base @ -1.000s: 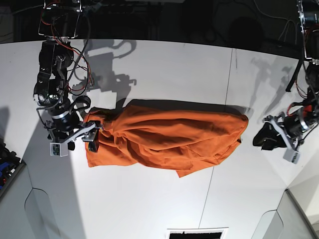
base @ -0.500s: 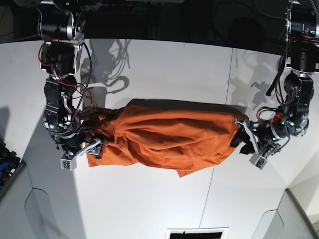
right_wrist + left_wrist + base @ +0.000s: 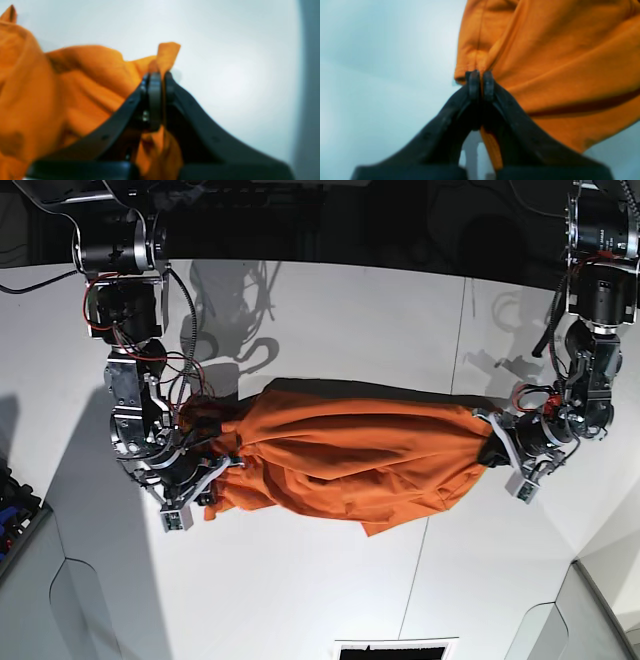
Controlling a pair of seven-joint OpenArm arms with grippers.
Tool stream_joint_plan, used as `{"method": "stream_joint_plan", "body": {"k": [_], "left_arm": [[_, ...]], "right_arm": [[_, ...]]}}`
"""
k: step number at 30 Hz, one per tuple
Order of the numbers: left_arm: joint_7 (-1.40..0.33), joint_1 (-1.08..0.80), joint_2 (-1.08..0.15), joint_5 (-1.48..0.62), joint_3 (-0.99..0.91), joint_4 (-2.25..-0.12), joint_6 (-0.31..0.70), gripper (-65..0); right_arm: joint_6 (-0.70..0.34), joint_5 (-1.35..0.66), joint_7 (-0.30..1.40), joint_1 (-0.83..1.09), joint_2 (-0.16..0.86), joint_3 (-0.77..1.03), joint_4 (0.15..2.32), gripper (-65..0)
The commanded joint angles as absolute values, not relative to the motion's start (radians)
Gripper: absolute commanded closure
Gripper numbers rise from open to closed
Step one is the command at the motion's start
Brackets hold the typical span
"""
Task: Layout the t-shirt on the table in an organized manner, then fold the t-shirt properly
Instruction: 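Lower the stretched shirt onto the table and release both grippers, then regrasp the shirt edges with both grippers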
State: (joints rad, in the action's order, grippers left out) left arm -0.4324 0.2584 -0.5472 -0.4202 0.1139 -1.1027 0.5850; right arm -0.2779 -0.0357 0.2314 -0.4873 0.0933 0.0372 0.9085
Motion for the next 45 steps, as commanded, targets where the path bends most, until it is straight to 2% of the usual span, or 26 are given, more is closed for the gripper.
{"method": "stream_joint_plan", "body": {"k": [1, 5, 10, 13, 18, 19, 20, 22, 23, 24, 25, 31, 37, 45], "left_arm": [[-0.431, 0.282, -0.589, -0.435, 0.091, -1.126, 0.579, 0.0], [-0.559, 0.282, -0.648, -0.555, 0.042, -1.162, 0.586, 0.0], [-0.724, 0.272, -0.674, -0.78, -0.049, -1.226, 0.698, 0.0], [-0.811, 0.244, -0.682, -0.916, -0.107, -1.269, 0.698, 0.0], [-0.872, 0.168, -0.682, -1.011, -0.174, -1.299, 0.698, 0.0], [-0.872, 0.152, -0.682, -1.015, -0.175, -1.299, 0.698, -3.1], [-0.871, 0.138, -0.682, -1.018, -0.175, -1.299, 0.698, -10.2], [-0.866, 0.113, -0.682, -1.038, -0.175, -1.299, 0.698, -26.2], [-0.865, 0.105, -0.682, -1.044, -0.176, -1.299, 0.698, -31.7], [-0.864, 0.1, -0.682, -1.052, -0.18, -1.299, 0.698, -33.9], [-0.864, 0.1, -0.682, -1.059, -0.187, -1.299, 0.698, -34.0], [-0.857, 0.101, -0.682, -1.108, -0.285, -1.302, 0.698, -34.0], [-0.835, 0.103, -0.679, -1.118, -0.263, -1.302, 0.698, -34.0], [-0.74, 0.146, -0.643, -0.968, -0.12, -1.302, 0.698, -34.0]], "right_arm": [[-0.285, -0.041, 0.229, -0.517, 0.114, 0.049, 0.95, 0.0], [-0.285, -0.044, 0.296, -0.484, 0.163, 0.097, 1.061, 0.0], [-0.285, -0.116, 0.323, -0.364, 0.221, 0.189, 1.225, 0.0], [-0.285, -0.142, 0.358, -0.279, 0.233, 0.253, 1.301, 0.0], [-0.285, -0.227, 0.367, -0.148, 0.232, 0.346, 1.377, 0.0], [-0.286, -0.233, 0.368, -0.131, 0.232, 0.357, 1.386, 0.0], [-0.286, -0.233, 0.368, -0.115, 0.232, 0.366, 1.394, 0.0], [-0.285, -0.233, 0.372, -0.088, 0.232, 0.379, 1.415, -20.9], [-0.285, -0.234, 0.373, -0.077, 0.232, 0.384, 1.428, -29.8], [-0.285, -0.243, 0.375, -0.068, 0.232, 0.389, 1.446, -35.6], [-0.285, -0.257, 0.385, -0.059, 0.232, 0.395, 1.467, -37.2], [-0.287, -0.345, 0.473, -0.055, 0.232, 0.434, 1.601, -37.1], [-0.32, -0.41, 0.458, -0.088, 0.2, 0.394, 1.596, -37.1], [-0.318, -0.328, 0.408, -0.266, 0.106, 0.332, 1.367, -37.1]]}}
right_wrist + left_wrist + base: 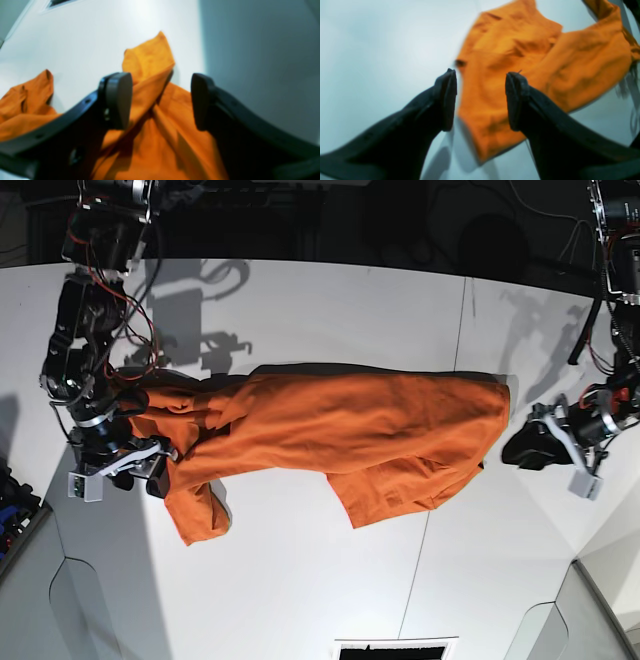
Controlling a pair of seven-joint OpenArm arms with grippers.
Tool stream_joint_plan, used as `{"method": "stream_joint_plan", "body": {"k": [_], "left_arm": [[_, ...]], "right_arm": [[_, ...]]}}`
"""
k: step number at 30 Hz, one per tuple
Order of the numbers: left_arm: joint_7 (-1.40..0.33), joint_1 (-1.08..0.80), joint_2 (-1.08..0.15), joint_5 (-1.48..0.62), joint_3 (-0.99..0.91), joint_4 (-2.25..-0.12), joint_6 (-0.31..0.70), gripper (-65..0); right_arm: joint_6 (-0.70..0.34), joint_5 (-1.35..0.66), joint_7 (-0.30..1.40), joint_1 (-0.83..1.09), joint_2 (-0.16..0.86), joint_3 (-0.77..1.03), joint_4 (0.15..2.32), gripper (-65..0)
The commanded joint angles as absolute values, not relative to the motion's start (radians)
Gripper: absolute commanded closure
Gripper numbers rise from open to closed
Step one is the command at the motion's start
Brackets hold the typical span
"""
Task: Layout the t-shirt on the table in an organized manner, then fold the t-shirt properly
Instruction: 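Regrasp the shirt edges with both grippers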
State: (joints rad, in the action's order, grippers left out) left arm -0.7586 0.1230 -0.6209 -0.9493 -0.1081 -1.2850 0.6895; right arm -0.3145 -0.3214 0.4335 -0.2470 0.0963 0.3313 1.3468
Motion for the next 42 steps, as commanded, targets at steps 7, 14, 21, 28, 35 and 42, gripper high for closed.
{"method": "stream_joint_plan", "body": {"k": [7, 14, 21, 28, 35, 42], "left_arm": [[-0.599, 0.155, -0.643, -0.815, 0.015, -1.301, 0.698, -34.0], [-0.513, 0.158, -0.617, -0.569, 0.073, -1.295, 0.691, -34.0], [-0.517, 0.158, -0.618, -0.534, 0.073, -1.285, 0.664, -34.0], [-0.554, 0.158, -0.615, -0.534, 0.073, -1.285, 0.611, -27.2], [-0.577, 0.158, -0.615, -0.533, 0.073, -1.285, 0.671, 0.0], [-0.588, 0.158, -0.645, -0.614, 0.066, -1.31, 0.698, 0.0]], "right_arm": [[-0.318, -0.328, 0.389, -0.365, 0.064, 0.306, 1.161, -37.1], [-0.319, -0.298, 0.377, -0.373, 0.049, 0.253, 1.119, -37.1], [-0.318, -0.284, 0.374, -0.373, 0.049, 0.223, 1.119, -37.1], [-0.319, -0.284, 0.374, -0.373, 0.049, 0.223, 1.119, -36.9], [-0.32, -0.284, 0.343, -0.373, 0.049, 0.223, 1.119, -4.5], [-0.413, -0.284, 0.337, -0.369, 0.053, 0.225, 1.147, 0.0]]}}
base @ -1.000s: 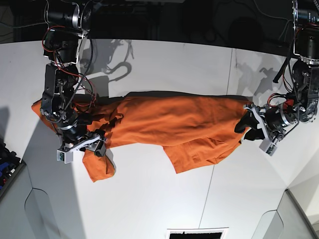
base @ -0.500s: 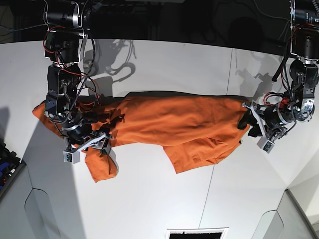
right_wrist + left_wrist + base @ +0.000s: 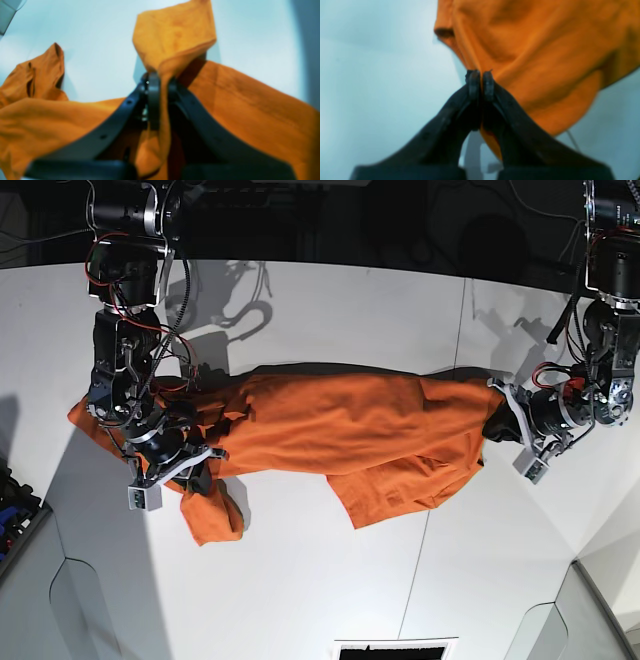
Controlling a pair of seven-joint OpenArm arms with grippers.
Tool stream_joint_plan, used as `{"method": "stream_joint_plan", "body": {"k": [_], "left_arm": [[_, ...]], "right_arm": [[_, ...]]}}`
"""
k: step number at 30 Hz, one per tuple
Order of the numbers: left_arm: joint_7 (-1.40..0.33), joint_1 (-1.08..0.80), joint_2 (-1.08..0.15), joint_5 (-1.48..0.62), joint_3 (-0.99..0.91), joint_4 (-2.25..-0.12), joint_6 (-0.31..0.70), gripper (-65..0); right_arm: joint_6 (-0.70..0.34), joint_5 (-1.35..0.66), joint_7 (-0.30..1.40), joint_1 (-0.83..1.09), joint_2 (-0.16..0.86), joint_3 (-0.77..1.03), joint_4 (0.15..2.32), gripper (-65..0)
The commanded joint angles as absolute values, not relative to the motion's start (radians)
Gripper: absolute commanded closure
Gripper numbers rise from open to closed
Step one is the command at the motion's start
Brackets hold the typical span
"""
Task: Layout the t-shirt on the table in an organized manner, then fold the t-shirt properly
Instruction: 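Regrasp the shirt edges with both grippers, then fling the shirt outward and lay it flat, then release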
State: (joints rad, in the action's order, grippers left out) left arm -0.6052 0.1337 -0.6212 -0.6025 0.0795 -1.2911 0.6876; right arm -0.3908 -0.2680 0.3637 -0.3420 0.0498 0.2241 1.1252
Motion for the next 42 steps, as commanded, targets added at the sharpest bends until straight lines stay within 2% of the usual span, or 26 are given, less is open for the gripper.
{"method": "stream_joint_plan", "body": {"k": [1, 9, 18, 24, 26, 29, 34, 36, 37, 38, 40, 41, 42], "left_arm": [[-0.594, 0.158, -0.655, -0.636, 0.059, -1.322, 0.698, 0.0], [-0.814, 0.098, -0.714, -0.924, -0.128, -1.501, 0.698, 0.0], [-0.82, -0.116, -0.715, -1.026, -0.476, -1.765, 0.698, 0.0], [-0.754, -0.126, -0.714, -1.023, -0.707, -2.032, 0.698, 0.0], [-0.728, -0.093, -0.732, -0.986, -0.691, -2.033, 0.698, 0.0], [-0.708, -0.009, -0.74, -0.942, -0.568, -1.946, 0.698, 0.0], [-0.52, 0.183, -0.733, -0.726, -0.217, -1.597, 0.698, 0.0], [-0.429, 0.264, -0.713, -0.645, -0.102, -1.435, 0.698, -0.7], [-0.401, 0.3, -0.699, -0.62, -0.061, -1.363, 0.698, -6.6], [-0.386, 0.328, -0.687, -0.606, -0.03, -1.298, 0.698, -13.6], [-0.389, 0.372, -0.664, -0.607, 0.004, -1.196, 0.698, -26.7], [-0.403, 0.387, -0.656, -0.61, 0.006, -1.163, 0.698, -30.3], [-0.414, 0.397, -0.651, -0.614, 0.006, -1.145, 0.698, -30.8]], "right_arm": [[-0.419, -0.284, 0.339, -0.364, 0.054, 0.227, 1.163, 0.0], [-0.427, -0.29, 0.431, -0.232, 0.087, 0.236, 1.423, 0.0], [-0.427, -0.421, 0.453, -0.005, 0.155, 0.313, 1.714, 0.0], [-0.427, -0.498, 0.453, 0.005, 0.155, 0.464, 1.859, 0.0], [-0.427, -0.493, 0.453, -0.027, 0.155, 0.493, 1.856, 0.0], [-0.423, -0.44, 0.453, -0.098, 0.155, 0.501, 1.818, 0.0], [-0.423, -0.371, 0.447, -0.253, 0.154, 0.477, 1.583, 0.0], [-0.423, -0.37, 0.426, -0.312, 0.155, 0.454, 1.46, -28.5], [-0.423, -0.37, 0.416, -0.334, 0.155, 0.44, 1.406, -41.5], [-0.423, -0.369, 0.411, -0.353, 0.155, 0.426, 1.359, -46.2], [-0.423, -0.362, 0.412, -0.374, 0.154, 0.403, 1.299, -45.3], [-0.423, -0.362, 0.412, -0.376, 0.154, 0.393, 1.288, -45.3], [-0.423, -0.363, 0.414, -0.374, 0.153, 0.389, 1.287, -45.3]]}}
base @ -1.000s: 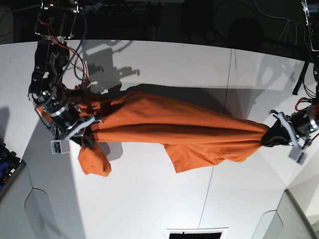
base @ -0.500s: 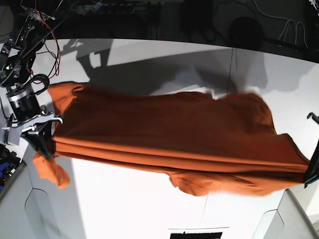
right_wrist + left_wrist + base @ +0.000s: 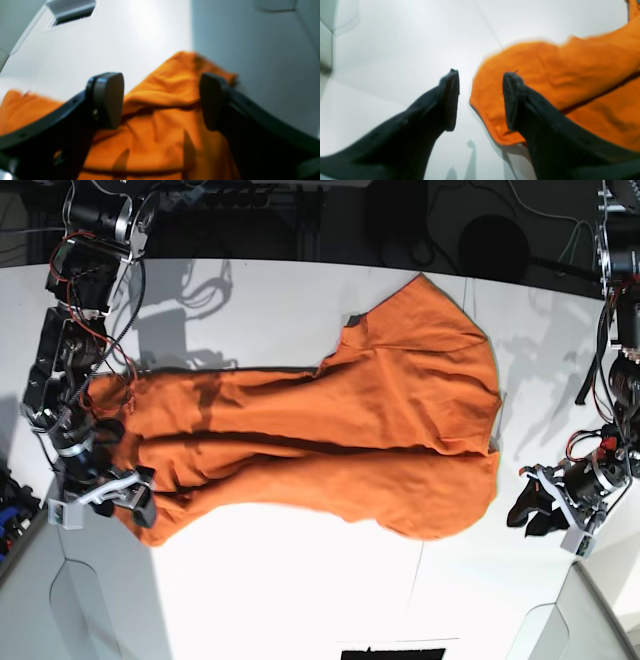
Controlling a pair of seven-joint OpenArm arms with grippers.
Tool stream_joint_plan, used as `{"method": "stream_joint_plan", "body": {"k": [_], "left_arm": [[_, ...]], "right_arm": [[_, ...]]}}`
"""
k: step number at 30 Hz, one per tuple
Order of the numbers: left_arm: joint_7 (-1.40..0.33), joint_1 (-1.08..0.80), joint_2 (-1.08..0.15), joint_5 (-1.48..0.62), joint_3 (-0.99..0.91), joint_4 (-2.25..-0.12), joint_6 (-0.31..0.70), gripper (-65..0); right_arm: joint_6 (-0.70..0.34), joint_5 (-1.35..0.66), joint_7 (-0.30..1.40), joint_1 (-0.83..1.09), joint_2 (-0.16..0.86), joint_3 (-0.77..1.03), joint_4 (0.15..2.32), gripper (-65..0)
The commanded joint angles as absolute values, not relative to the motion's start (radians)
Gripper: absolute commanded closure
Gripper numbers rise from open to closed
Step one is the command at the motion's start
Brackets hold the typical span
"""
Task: Layout the t-shirt on the table in an organized manner, then fold the t-shirt properly
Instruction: 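Fling the shirt outward and lay it flat, then release, then grasp the shirt's ends with both grippers and pull them apart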
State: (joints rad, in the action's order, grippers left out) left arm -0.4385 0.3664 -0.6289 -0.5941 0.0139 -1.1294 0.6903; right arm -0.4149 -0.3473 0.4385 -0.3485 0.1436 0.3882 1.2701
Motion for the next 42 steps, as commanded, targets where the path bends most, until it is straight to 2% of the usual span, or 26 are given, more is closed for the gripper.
{"method": "stream_joint_plan", "body": {"k": [1, 5, 10, 16, 24, 29, 36, 42], "left_arm": [[-0.432, 0.404, -0.652, -0.625, 0.005, -1.142, 0.698, -30.8], [-0.583, 0.409, -0.669, -0.748, 0.005, -1.194, 0.698, -30.7], [-0.766, 0.315, -0.726, -0.928, 0.005, -1.298, 0.698, -30.7], [-0.776, 0.149, -0.765, -0.946, 0.005, -1.388, 0.698, -30.7], [-0.789, -0.06, -0.753, -0.923, -0.001, -1.531, 0.698, -28.1], [-0.782, -0.115, -0.723, -0.875, -0.012, -1.53, 0.698, -28.1], [-0.783, -0.117, -0.657, -0.93, -0.148, -1.542, 0.698, -28.1], [-0.79, -0.126, -0.628, -0.936, -0.155, -1.546, 0.698, -28.1]], "right_arm": [[-0.423, -0.363, 0.42, -0.373, 0.152, 0.389, 1.291, -45.3], [-0.423, -0.363, 0.466, -0.363, 0.152, 0.419, 1.332, -45.3], [-0.423, -0.385, 0.566, -0.284, 0.153, 0.492, 1.442, -45.3], [-0.422, -0.391, 0.569, -0.168, 0.162, 0.567, 1.462, -45.3], [-0.423, -0.404, 0.543, -0.073, 0.194, 0.624, 1.462, -45.3], [-0.415, -0.405, 0.546, -0.052, 0.222, 0.629, 1.462, -45.1], [-0.416, -0.47, 0.545, -0.058, 0.218, 0.627, 1.462, -44.5], [-0.416, -0.459, 0.543, -0.058, 0.219, 0.611, 1.462, -44.5]]}}
